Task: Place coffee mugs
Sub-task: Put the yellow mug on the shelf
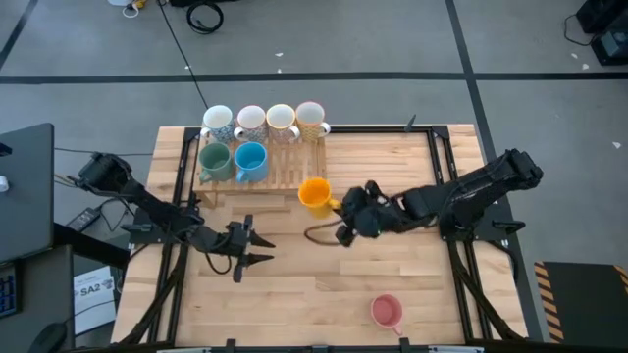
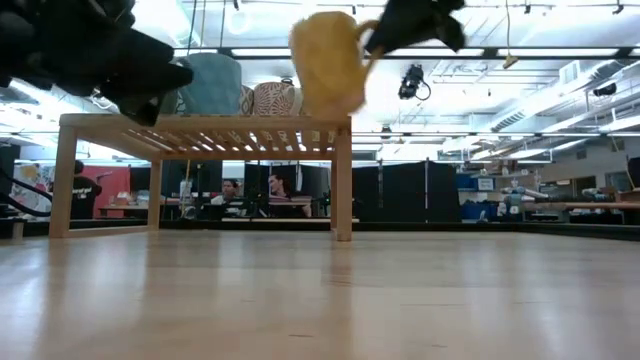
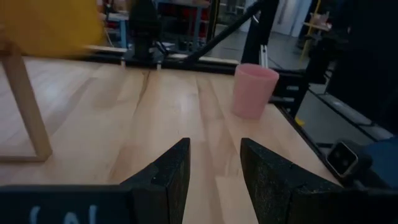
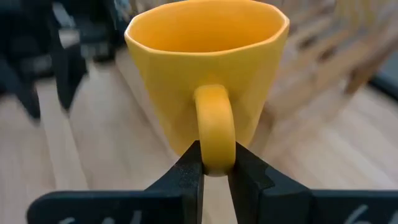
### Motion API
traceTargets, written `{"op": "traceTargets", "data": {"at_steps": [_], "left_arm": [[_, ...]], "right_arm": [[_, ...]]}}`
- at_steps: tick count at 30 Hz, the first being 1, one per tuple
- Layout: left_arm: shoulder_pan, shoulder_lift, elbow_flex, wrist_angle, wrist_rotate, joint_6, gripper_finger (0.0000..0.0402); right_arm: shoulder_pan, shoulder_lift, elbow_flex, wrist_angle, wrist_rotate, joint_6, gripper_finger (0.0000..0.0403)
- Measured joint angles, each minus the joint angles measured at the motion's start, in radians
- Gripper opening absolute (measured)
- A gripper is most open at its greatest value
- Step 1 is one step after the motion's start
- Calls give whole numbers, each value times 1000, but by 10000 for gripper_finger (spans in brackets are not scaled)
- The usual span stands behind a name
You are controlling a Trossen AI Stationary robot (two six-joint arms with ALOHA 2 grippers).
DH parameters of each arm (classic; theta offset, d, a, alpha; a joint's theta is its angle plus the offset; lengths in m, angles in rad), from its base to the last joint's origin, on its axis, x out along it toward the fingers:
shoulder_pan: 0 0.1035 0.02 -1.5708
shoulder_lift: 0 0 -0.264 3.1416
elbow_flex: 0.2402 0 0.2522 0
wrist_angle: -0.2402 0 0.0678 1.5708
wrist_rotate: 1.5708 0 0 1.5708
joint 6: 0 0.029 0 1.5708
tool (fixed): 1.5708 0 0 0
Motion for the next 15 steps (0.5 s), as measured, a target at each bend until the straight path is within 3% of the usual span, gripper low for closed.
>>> {"op": "traceTargets", "data": {"at_steps": [15], "left_arm": [[-1,0,0,-12,0,5,148]], "right_arm": [[-217,69,6,496,6,-342,57]]}}
